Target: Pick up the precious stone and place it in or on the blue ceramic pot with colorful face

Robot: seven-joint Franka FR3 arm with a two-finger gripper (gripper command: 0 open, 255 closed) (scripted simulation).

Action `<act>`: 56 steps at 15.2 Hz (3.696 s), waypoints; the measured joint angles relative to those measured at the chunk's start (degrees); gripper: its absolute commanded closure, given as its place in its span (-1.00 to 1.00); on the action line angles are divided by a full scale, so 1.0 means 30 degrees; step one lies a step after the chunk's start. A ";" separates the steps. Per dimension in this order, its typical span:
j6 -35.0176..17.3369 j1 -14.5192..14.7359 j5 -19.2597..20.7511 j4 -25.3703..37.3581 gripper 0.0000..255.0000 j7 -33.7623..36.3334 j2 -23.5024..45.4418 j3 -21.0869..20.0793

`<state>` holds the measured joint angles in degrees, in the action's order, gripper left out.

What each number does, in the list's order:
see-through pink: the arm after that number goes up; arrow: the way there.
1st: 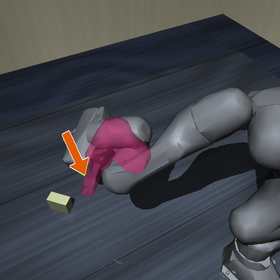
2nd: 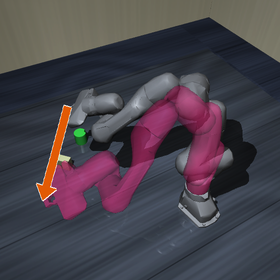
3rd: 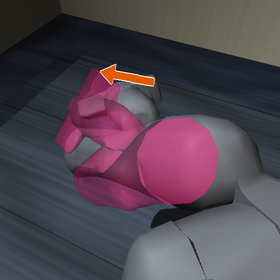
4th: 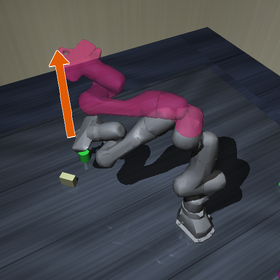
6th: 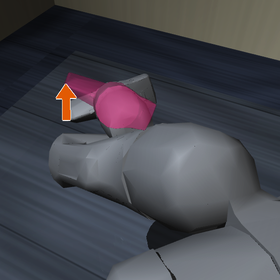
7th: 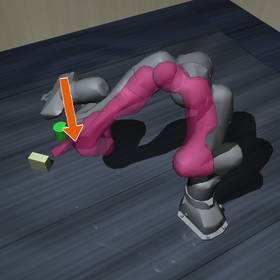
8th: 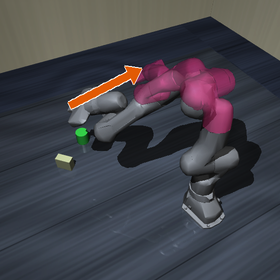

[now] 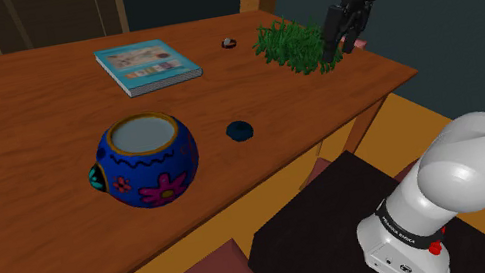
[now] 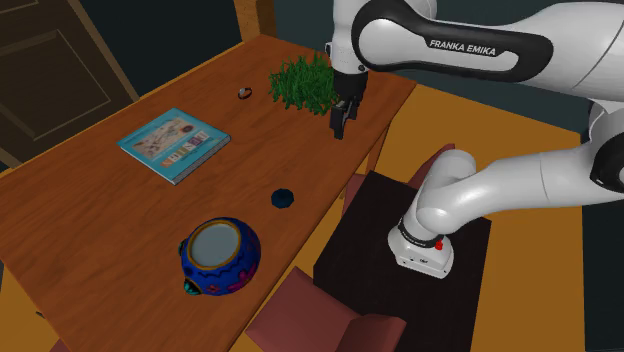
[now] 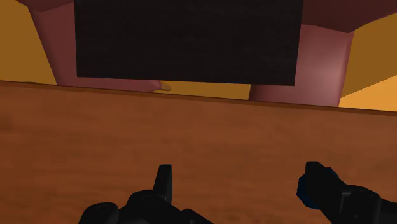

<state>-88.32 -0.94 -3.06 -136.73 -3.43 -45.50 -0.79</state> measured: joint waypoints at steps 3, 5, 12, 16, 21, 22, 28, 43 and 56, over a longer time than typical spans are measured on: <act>-0.0682 0.0187 -0.0206 -0.0421 -1.00 0.0202 0.0201 -0.0361; -0.1586 0.0510 -0.0571 -0.0847 -1.00 0.0607 0.0555 -0.0993; -0.5839 0.1493 -0.1473 -0.2118 -1.00 0.1716 0.3091 -0.3118; -0.8208 0.2025 -0.1811 -0.2324 -1.00 0.2606 0.4995 -0.4513; -1.0769 0.2350 -0.1625 -0.1942 -1.00 0.3634 0.7658 -0.5987; -1.1130 0.2374 -0.1608 -0.2073 -1.00 0.3695 0.7868 -0.6094; -1.3006 0.2376 -0.1536 -0.2979 -1.00 0.3909 0.8831 -0.6434; -1.3409 0.2360 -0.1498 -0.3116 1.00 0.3965 0.9081 -0.6503; -1.0802 0.2412 -0.1601 -0.1742 1.00 0.3773 0.7820 -0.6148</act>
<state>-120.72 6.30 -7.87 -141.96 7.89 -22.04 -19.24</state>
